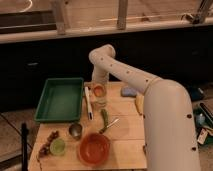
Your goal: Place apple in paper cup
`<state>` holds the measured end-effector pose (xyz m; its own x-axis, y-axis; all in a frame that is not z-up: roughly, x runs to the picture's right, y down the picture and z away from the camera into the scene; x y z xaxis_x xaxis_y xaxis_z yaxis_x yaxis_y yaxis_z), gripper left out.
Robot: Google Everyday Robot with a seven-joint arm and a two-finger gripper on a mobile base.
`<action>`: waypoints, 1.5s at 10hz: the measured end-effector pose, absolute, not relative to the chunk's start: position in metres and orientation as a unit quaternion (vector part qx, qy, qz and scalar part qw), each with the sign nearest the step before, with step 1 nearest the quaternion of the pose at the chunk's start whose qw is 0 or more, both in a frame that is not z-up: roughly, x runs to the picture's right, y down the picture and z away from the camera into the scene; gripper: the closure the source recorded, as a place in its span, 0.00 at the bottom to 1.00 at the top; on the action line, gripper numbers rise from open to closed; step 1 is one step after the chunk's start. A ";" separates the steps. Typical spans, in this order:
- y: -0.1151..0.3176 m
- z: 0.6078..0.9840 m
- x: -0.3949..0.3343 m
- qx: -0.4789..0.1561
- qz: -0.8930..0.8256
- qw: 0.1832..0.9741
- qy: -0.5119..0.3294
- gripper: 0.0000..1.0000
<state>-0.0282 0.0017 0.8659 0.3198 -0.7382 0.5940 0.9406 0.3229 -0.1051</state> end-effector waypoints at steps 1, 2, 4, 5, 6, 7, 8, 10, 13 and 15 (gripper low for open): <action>0.002 0.866 -0.028 -0.223 -0.537 0.781 -0.227 0.20; 0.002 0.866 -0.028 -0.223 -0.538 0.781 -0.228 0.20; 0.002 0.867 -0.028 -0.224 -0.538 0.780 -0.229 0.20; 0.002 0.867 -0.028 -0.223 -0.539 0.779 -0.230 0.20; 0.002 0.867 -0.028 -0.223 -0.539 0.779 -0.230 0.20; 0.003 0.867 -0.027 -0.220 -0.539 0.779 -0.234 0.20; 0.002 0.867 -0.026 -0.218 -0.539 0.780 -0.233 0.20; 0.002 0.866 -0.029 -0.212 -0.541 0.780 -0.234 0.20; 0.001 0.866 -0.029 -0.212 -0.541 0.780 -0.233 0.20; 0.002 0.866 -0.029 -0.212 -0.541 0.780 -0.233 0.20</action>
<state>-0.0287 0.0015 0.8659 0.3059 -0.7445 0.5934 0.9425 0.3249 -0.0782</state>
